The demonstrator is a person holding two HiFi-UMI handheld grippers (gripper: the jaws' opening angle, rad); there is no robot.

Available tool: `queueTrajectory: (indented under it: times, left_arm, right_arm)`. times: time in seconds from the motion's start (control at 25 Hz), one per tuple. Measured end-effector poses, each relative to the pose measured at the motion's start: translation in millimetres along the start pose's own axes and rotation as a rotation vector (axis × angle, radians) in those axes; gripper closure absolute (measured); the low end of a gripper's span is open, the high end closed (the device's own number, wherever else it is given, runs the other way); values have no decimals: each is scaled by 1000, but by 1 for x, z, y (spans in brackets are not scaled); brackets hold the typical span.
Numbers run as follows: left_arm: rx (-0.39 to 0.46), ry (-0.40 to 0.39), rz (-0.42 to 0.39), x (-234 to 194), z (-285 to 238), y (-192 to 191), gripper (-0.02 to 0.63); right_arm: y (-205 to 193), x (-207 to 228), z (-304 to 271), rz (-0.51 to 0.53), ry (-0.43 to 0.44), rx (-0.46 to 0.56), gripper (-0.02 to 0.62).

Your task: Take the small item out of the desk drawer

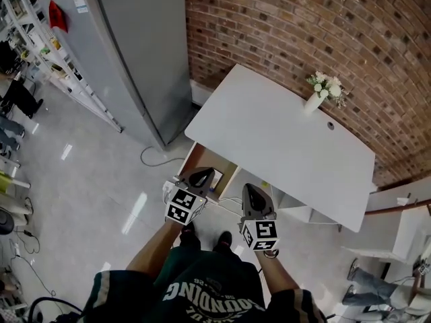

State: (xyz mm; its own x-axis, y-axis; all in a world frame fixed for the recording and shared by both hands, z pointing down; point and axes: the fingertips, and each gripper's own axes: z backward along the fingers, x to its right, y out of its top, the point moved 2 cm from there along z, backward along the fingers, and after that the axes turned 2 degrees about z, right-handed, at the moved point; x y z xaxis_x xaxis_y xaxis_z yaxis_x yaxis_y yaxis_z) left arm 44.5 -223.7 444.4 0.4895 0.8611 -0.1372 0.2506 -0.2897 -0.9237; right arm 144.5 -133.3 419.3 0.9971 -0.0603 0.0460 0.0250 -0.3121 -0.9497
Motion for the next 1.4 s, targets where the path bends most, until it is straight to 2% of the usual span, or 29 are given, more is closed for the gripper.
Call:
queueTrajectory:
  times: [0.24,0.56,1.28,1.4]
  left_arm:
    - [-5,-16,3,0,0,-2,589]
    - [-22,-13,5,-3,1,-11,589]
    - [-137,-38,54,-4,-15,-85,589]
    - [-169,-44,66,-3,-18,-99,589]
  right_arm:
    - [0,-2,-1,-3,-11,-4,572]
    - [-6,-8,-5,7,16,-19,572]
    - [-61,-7,-27,-40,35,-120,572]
    - [-66,-11,-29,3,52,-123,571]
